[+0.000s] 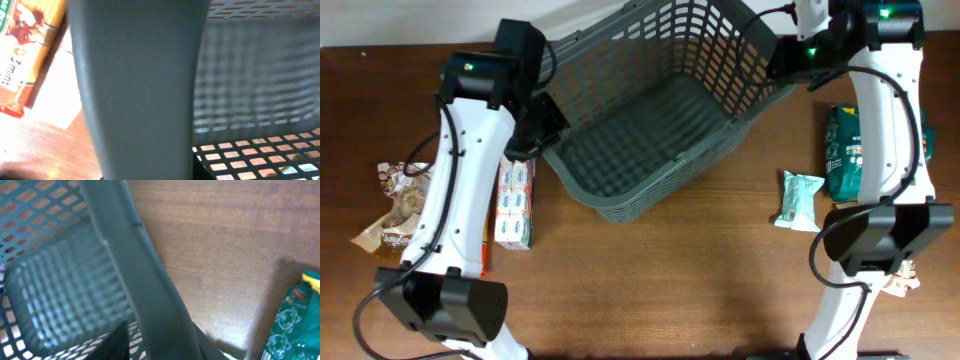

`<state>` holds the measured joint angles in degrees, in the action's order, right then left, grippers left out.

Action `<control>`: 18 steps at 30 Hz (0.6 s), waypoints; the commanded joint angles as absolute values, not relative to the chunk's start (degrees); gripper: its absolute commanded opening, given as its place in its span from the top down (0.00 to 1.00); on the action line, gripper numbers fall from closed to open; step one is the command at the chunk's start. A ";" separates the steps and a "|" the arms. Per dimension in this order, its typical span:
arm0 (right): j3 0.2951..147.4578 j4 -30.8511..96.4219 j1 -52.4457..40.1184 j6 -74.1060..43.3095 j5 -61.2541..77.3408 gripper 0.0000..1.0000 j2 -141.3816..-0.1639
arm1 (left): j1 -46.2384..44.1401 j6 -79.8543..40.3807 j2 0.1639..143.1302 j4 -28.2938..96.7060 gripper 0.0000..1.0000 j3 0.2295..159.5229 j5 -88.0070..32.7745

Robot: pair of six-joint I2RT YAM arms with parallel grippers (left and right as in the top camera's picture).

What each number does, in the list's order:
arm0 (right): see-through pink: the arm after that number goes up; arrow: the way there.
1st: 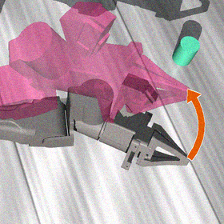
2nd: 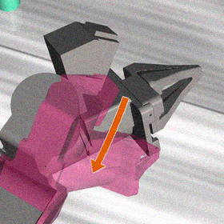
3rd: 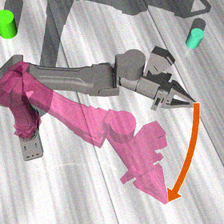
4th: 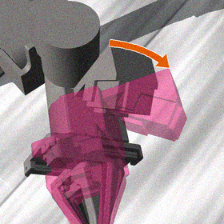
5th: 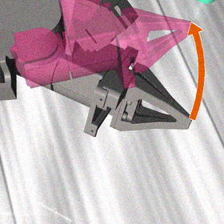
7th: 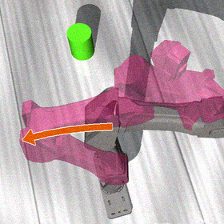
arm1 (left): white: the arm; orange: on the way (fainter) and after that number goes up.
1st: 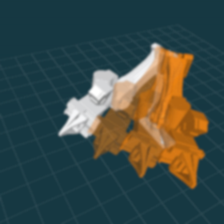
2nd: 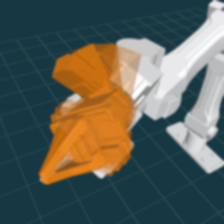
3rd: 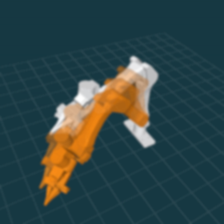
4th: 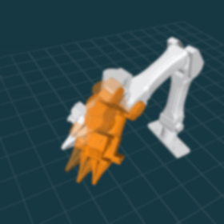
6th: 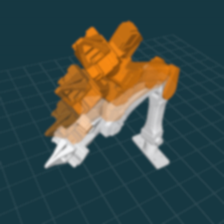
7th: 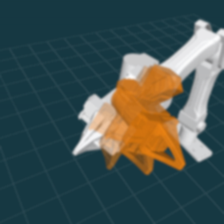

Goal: Pack container
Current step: 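Grip the basket rim with both grippers and pull it toward the robot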

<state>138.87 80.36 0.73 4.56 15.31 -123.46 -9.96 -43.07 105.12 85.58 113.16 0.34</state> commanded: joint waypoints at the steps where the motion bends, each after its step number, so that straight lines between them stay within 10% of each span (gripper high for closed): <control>1: 139.85 82.87 0.38 5.74 15.79 0.67 -121.05 | -6.94 -37.65 105.65 84.12 0.98 113.71 3.31; 18: 139.83 89.86 0.32 5.76 15.81 0.66 -117.03 | -2.81 -26.85 109.08 79.92 0.98 113.73 4.34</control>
<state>138.93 89.34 0.54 4.99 16.10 -118.87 -4.60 -30.35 105.84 81.10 113.34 -0.80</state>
